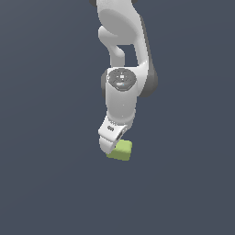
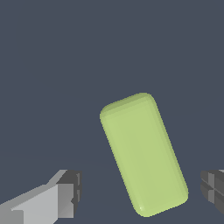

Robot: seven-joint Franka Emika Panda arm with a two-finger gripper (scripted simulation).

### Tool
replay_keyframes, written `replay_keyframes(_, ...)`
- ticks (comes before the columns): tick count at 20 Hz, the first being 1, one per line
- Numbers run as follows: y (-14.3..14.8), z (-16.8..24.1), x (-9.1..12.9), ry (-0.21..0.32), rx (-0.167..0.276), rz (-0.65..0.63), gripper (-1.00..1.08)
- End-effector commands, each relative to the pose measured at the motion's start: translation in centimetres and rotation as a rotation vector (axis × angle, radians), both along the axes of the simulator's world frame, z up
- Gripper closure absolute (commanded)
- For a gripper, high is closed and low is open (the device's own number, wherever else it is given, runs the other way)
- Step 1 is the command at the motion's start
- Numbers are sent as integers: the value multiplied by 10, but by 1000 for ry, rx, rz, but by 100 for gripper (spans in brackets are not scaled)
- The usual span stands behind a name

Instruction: Pick up the object and move it to a goal position.

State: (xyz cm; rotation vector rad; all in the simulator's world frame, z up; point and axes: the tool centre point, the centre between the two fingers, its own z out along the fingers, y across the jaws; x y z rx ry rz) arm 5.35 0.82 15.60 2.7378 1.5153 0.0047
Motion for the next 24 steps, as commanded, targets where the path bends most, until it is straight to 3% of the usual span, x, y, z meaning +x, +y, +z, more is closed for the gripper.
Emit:
replay_keyframes(1, -1, -2, 2, 2, 1, 68, -92)
replay_keyframes(13, -3, -9, 11, 9, 6, 307, -92)
replay_keyframes(24, -4, -11, 13, 10, 8, 357, -92)
